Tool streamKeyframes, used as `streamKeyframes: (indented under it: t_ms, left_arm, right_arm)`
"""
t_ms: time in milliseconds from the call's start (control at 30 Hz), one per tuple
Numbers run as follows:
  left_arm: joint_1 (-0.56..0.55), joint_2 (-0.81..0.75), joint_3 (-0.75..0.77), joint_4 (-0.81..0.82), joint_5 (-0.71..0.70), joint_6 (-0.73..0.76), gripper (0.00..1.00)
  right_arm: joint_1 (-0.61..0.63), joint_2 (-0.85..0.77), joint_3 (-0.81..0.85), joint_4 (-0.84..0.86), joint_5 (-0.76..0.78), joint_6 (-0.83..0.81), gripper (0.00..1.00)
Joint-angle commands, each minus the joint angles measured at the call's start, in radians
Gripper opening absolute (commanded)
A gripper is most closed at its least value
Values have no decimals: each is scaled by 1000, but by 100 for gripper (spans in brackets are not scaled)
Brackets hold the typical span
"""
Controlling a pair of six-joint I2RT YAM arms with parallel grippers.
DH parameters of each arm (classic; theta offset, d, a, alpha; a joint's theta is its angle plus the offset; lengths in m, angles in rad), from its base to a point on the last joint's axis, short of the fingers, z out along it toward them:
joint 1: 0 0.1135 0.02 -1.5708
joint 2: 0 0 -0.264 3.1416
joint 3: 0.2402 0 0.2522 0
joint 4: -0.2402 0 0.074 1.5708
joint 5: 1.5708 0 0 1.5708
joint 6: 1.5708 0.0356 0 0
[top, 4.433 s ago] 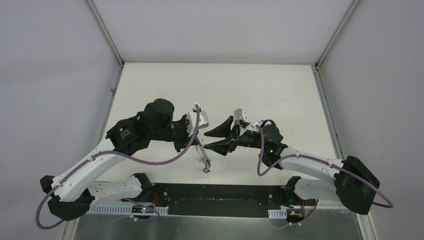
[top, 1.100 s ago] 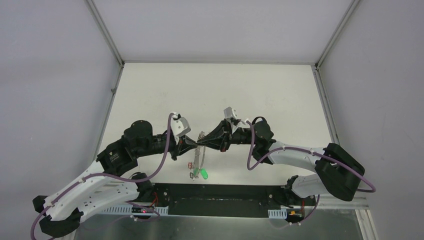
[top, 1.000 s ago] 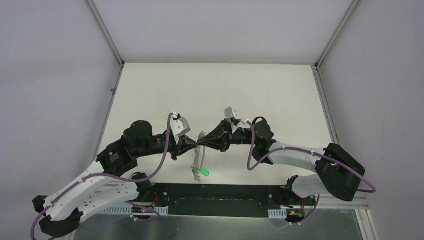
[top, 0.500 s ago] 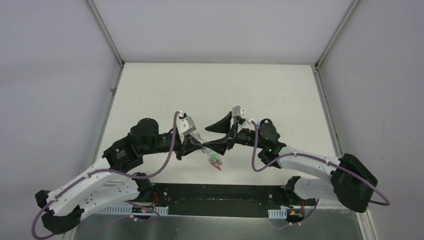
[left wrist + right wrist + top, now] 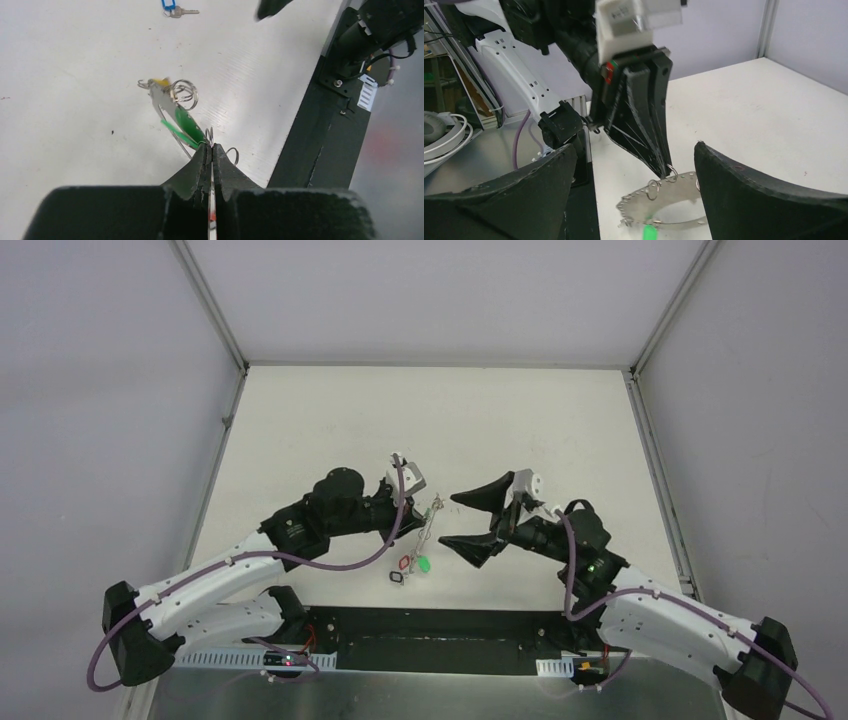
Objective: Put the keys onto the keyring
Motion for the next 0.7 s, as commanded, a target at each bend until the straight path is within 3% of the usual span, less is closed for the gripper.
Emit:
streamKeyframes:
  t_ms: [0,267,667]
  left_arm:
    - [2,59,-11,227,-15,-19,0]
    - [32,180,-46,407,38,-70,0]
    - [116,215,-268,600,41,-172,0]
  right_arm:
    - [0,-107,-4,-156,52,-58,90]
    - [0,-179,-8,-271,118,-75,92]
    - [-2,-117,25,-390,371,86,97]
